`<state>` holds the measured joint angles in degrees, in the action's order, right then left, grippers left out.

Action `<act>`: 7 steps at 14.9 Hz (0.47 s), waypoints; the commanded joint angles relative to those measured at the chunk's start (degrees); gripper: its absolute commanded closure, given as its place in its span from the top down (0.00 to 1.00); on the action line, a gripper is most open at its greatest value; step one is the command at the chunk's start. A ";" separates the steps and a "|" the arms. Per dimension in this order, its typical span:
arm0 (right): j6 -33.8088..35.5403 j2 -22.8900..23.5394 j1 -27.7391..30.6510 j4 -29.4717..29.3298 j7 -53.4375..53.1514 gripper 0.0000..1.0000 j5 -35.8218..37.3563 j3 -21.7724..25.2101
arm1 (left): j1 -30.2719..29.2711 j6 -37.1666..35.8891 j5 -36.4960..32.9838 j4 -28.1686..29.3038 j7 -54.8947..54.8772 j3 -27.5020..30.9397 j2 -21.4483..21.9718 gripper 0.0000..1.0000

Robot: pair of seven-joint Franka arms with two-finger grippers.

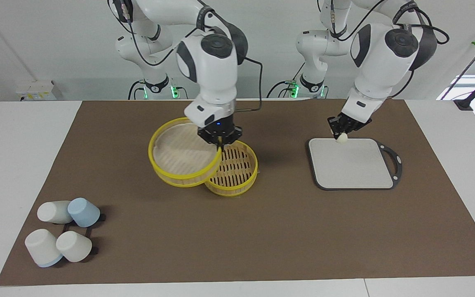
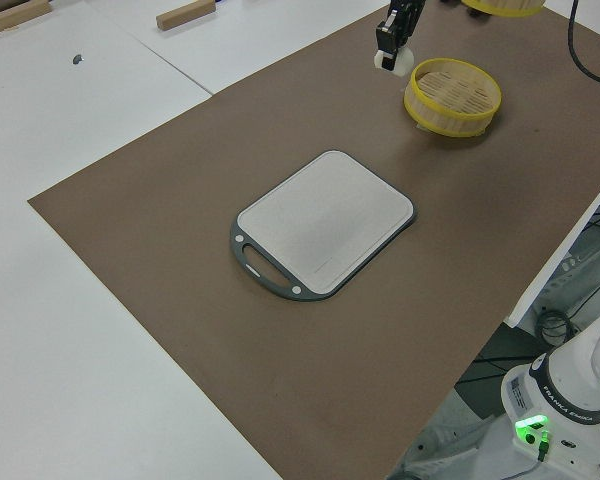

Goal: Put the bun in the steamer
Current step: 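Carry the bun over the steamer while the right gripper sets the lid aside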

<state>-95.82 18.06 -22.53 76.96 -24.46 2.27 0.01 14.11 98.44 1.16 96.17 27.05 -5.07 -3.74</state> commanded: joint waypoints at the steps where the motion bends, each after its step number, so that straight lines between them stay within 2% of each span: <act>1: 2.56 -3.20 6.42 3.28 9.39 0.05 -0.95 -0.71 | 8.45 3.67 0.16 -0.28 14.11 0.85 -1.45 0.19; 4: 2.31 -4.87 10.83 7.49 16.89 0.05 -1.04 -0.71 | 18.29 10.25 -0.63 -0.72 28.97 1.02 -8.19 0.19; 7: 0.82 -6.19 12.33 10.66 18.30 0.05 -1.04 -0.71 | 21.74 18.70 -1.42 1.03 35.86 0.94 -11.20 0.19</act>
<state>-92.93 14.94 -10.79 83.13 -7.40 1.81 0.03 34.37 113.12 0.55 96.53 59.50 -5.24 -13.09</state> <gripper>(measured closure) 0.907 0.806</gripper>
